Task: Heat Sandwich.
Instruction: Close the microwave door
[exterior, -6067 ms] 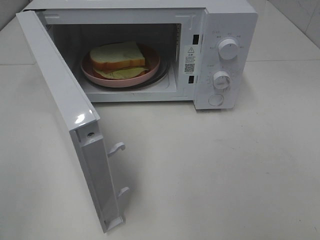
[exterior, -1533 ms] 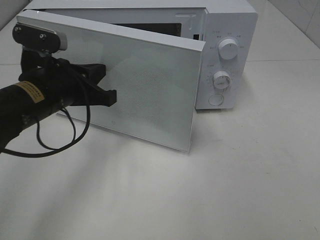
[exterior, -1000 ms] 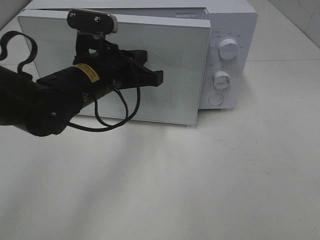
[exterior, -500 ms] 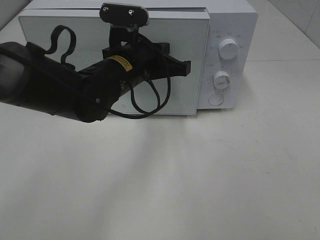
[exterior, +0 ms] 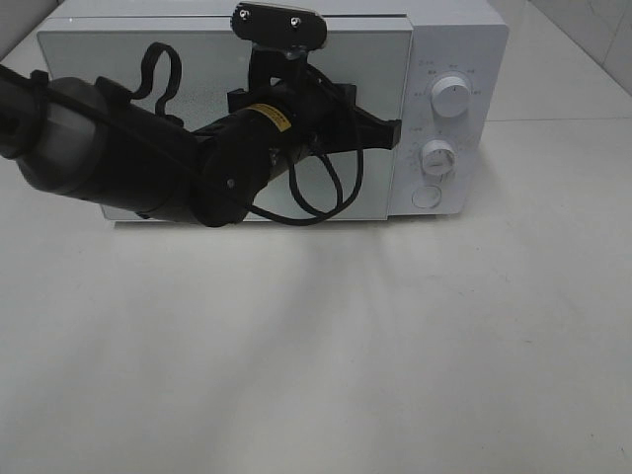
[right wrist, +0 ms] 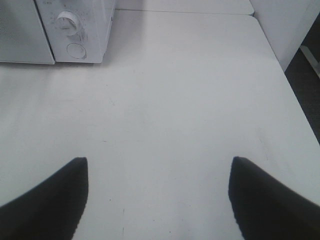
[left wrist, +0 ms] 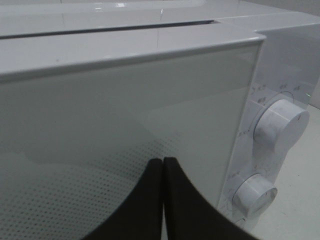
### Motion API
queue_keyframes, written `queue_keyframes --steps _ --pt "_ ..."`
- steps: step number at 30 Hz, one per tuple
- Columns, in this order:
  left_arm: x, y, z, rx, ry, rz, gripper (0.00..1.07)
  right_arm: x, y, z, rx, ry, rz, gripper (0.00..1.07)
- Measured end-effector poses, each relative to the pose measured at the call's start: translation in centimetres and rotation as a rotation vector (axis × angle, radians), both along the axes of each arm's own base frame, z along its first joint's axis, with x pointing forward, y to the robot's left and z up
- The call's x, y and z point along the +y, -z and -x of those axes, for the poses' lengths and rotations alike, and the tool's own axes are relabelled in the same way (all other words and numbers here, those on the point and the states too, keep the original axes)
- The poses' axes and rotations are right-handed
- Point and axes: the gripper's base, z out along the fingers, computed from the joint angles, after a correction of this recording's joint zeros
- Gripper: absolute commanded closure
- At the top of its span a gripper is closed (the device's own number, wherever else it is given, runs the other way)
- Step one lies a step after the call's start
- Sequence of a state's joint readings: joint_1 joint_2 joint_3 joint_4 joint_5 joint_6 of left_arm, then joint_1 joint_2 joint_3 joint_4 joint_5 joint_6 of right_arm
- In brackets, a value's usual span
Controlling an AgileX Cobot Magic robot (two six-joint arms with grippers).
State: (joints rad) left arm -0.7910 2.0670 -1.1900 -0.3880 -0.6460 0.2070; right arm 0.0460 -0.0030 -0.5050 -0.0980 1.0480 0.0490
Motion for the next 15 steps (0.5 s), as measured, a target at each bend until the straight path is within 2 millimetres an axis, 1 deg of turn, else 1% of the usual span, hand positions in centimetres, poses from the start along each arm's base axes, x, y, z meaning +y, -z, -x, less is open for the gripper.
queue_keyframes --steps 4,15 --pt "-0.20 0.01 -0.73 0.001 -0.009 -0.005 1.06 0.00 0.00 0.00 0.000 0.000 0.000 0.31" --pt "-0.43 0.37 -0.82 0.017 0.002 -0.024 1.06 0.00 0.00 0.00 0.000 0.000 0.000 0.31"
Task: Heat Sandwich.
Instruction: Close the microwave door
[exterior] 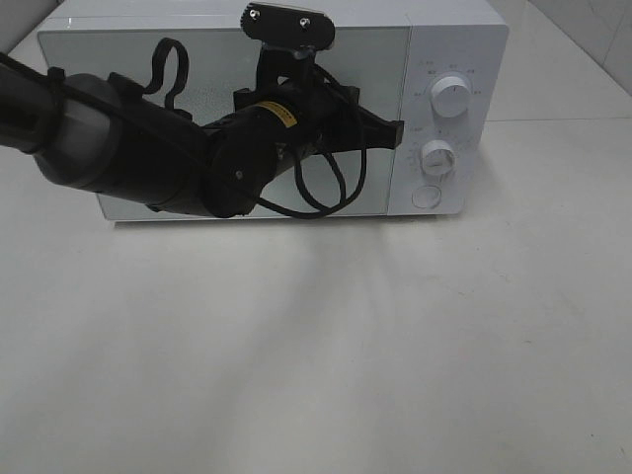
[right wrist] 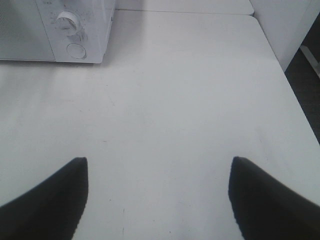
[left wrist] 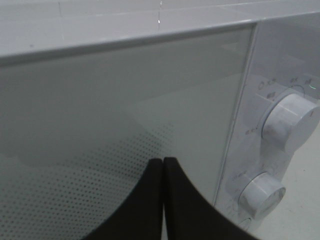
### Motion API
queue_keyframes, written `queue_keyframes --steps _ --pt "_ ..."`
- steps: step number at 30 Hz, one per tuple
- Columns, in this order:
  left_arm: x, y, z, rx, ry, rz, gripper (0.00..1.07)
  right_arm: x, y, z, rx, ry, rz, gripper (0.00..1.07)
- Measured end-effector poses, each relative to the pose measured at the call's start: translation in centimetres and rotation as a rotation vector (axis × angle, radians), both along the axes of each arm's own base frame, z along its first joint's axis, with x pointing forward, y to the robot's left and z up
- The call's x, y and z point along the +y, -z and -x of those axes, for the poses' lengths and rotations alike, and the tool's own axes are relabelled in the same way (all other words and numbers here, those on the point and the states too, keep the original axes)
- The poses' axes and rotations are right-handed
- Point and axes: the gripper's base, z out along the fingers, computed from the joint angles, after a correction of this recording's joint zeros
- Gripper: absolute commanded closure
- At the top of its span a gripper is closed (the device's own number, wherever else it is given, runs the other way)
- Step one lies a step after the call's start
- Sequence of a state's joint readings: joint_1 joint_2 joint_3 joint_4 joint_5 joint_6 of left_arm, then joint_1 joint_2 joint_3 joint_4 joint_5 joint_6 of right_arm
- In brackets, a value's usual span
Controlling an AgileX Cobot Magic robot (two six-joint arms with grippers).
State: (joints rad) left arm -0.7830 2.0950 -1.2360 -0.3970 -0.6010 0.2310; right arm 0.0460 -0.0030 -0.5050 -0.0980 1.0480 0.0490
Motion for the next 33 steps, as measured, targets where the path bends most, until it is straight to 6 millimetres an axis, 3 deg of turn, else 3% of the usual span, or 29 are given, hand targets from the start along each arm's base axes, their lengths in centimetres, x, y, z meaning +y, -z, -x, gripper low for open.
queue_keyframes --steps 27,33 --pt "-0.1 0.0 0.1 0.020 0.002 -0.007 1.06 0.0 0.0 0.0 0.000 0.000 0.000 0.31" --pt "0.9 -0.5 1.7 0.031 -0.030 0.016 1.06 0.0 0.0 0.0 0.000 0.000 0.000 0.31"
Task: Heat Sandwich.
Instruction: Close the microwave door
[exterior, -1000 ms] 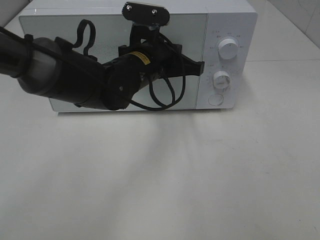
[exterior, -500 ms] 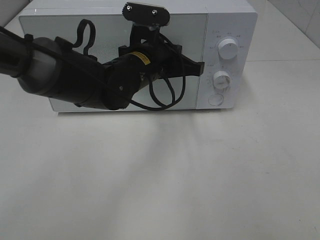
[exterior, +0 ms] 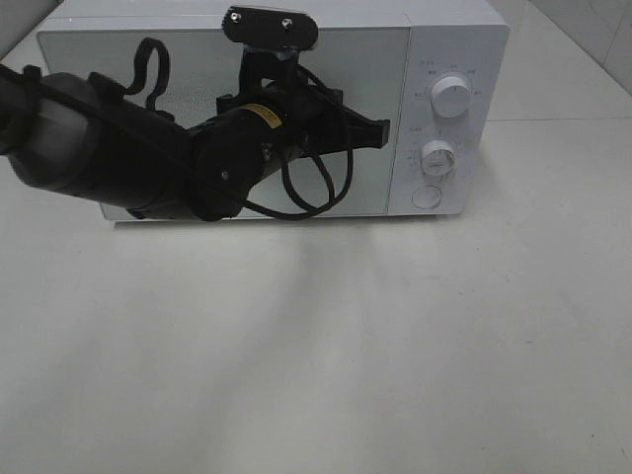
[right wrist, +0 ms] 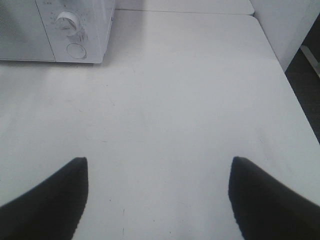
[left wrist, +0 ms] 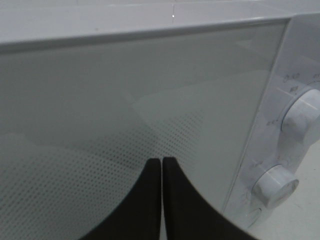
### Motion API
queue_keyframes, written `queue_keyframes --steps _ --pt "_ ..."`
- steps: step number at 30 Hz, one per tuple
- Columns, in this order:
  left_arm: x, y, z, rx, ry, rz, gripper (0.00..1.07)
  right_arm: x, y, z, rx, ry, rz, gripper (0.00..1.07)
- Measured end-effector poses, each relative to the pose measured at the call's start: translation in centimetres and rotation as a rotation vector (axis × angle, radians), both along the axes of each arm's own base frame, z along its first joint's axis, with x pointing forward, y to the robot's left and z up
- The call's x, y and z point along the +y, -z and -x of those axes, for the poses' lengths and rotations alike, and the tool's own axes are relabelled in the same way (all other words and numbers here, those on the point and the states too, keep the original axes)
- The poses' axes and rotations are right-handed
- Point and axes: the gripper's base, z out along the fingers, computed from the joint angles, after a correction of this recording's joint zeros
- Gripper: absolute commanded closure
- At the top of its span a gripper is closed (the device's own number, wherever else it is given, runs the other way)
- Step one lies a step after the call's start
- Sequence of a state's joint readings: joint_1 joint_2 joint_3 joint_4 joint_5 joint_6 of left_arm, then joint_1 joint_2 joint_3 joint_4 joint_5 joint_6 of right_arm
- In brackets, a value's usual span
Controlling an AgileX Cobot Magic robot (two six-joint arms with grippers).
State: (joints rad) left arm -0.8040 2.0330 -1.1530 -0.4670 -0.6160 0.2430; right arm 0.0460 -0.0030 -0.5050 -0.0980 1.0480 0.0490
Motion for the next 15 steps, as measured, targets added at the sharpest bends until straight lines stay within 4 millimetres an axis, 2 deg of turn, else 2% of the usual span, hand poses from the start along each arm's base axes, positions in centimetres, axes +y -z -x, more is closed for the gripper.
queue_keyframes --steps 4,12,15 --pt "0.2 -0.2 1.9 0.014 0.029 -0.013 1.06 0.0 0.0 0.0 0.000 0.000 0.000 0.31" --pt "1.4 -1.1 4.0 0.029 0.050 -0.025 1.06 0.0 0.0 0.0 0.000 0.000 0.000 0.31" --pt "2.0 -1.3 4.8 0.069 0.066 -0.043 1.01 0.0 0.0 0.0 0.000 0.000 0.000 0.31"
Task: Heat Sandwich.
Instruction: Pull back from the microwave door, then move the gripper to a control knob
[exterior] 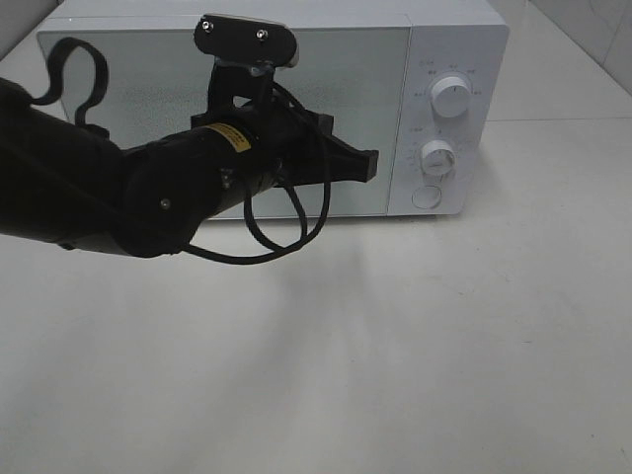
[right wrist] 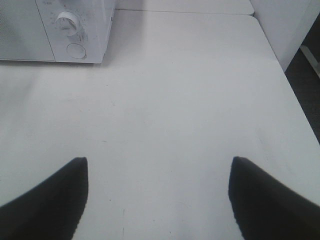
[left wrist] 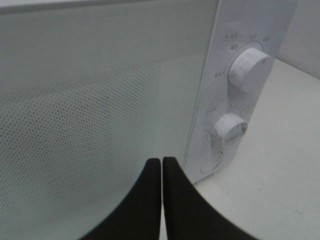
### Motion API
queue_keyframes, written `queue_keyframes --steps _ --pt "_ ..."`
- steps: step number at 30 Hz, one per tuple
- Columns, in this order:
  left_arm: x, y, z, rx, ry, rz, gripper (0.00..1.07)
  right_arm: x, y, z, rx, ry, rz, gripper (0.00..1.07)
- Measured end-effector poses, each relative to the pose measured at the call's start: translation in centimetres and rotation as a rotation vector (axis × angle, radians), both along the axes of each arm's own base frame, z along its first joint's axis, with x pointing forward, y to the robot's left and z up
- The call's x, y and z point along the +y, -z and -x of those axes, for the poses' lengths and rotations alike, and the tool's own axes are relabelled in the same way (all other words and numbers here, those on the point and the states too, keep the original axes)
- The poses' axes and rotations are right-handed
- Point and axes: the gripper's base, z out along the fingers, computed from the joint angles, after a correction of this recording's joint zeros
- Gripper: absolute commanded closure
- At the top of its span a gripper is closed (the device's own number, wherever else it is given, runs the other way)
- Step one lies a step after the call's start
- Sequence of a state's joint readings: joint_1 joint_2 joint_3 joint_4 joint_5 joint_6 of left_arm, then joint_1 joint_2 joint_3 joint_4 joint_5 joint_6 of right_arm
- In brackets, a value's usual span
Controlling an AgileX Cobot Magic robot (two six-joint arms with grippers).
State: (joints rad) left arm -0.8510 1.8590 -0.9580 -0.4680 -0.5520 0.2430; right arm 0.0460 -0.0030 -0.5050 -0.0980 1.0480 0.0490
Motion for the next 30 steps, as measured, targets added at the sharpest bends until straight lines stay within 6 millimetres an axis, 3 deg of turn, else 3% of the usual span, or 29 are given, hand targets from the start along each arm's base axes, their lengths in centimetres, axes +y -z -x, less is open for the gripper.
queue_keyframes --steps 2,3,4,8,14,20,24,30 --pt "0.4 -0.1 0.6 0.040 0.018 -0.018 0.89 0.0 0.0 0.0 0.000 0.000 0.000 0.31" --pt "0.6 -0.1 1.1 0.092 0.041 -0.043 0.67 0.0 0.0 0.0 0.000 0.000 0.000 0.31" --pt "0.6 -0.1 1.1 0.092 0.041 -0.043 0.67 0.0 0.0 0.0 0.000 0.000 0.000 0.31" --pt "0.8 -0.2 2.1 0.194 0.089 -0.088 0.02 0.0 0.0 0.0 0.000 0.000 0.000 0.31" --pt "1.1 -0.4 3.1 0.282 0.150 -0.147 0.03 0.0 0.0 0.0 0.000 0.000 0.000 0.31" --pt "1.8 -0.9 4.9 0.337 0.316 -0.352 0.03 0.0 0.0 0.0 0.000 0.000 0.000 0.31" --pt "3.4 -1.5 5.2 0.409 0.334 -0.419 0.03 0.0 0.0 0.0 0.000 0.000 0.000 0.31" --pt "7.3 -3.4 3.7 0.493 0.227 -0.395 0.03 0.0 0.0 0.0 0.000 0.000 0.000 0.31"
